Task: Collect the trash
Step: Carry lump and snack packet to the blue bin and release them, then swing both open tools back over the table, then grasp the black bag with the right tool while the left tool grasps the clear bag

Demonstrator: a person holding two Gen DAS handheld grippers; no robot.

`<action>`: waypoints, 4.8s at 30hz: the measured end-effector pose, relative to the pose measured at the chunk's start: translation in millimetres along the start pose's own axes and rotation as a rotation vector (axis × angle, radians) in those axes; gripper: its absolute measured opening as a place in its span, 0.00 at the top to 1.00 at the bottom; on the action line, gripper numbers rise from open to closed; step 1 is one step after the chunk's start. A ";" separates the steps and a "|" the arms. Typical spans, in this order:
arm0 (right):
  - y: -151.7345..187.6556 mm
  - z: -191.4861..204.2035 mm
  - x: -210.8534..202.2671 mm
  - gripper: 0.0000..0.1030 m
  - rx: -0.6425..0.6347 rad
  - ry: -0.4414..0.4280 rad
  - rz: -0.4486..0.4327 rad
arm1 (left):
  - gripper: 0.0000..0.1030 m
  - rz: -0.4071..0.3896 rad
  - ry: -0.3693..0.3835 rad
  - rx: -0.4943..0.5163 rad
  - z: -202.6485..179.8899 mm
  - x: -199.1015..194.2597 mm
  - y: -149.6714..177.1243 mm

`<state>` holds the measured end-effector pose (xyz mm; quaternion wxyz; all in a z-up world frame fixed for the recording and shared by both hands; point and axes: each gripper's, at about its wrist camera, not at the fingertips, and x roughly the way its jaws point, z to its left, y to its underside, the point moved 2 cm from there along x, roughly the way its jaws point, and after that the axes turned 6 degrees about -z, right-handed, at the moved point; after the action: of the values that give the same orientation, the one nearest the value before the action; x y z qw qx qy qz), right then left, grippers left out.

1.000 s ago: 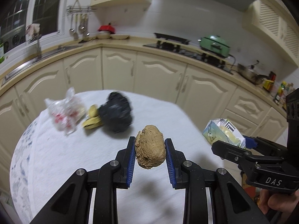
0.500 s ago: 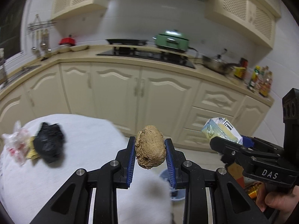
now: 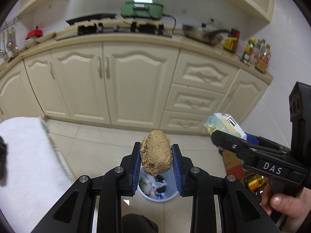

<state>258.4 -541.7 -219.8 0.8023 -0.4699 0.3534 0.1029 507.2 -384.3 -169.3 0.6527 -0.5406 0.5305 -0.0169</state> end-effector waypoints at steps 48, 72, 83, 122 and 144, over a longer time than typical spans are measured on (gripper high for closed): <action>3.2 48.3 1.6 0.00 0.088 -0.077 -0.013 | 0.01 -0.124 -0.151 -0.084 43.2 -42.0 -28.1; 37.4 305.0 -65.5 0.00 -0.313 -0.315 -0.104 | 0.01 -0.385 -0.476 -0.319 113.4 -362.9 146.1; 62.6 370.1 -56.6 0.00 -0.421 -0.363 -0.083 | 0.01 -0.413 -0.579 -0.402 127.2 -415.7 190.4; 89.7 420.0 157.6 0.19 -0.464 -0.346 0.268 | 0.01 -0.135 -0.580 -0.505 296.7 -229.7 131.1; 83.6 418.6 159.6 0.19 -0.472 -0.342 0.258 | 0.60 -0.105 -0.471 -0.543 398.9 -117.6 100.3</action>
<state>530.0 -177.4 -253.5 0.6993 -0.5701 0.2365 0.3606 684.1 1.8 -221.3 0.5877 -0.7098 0.3225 0.2162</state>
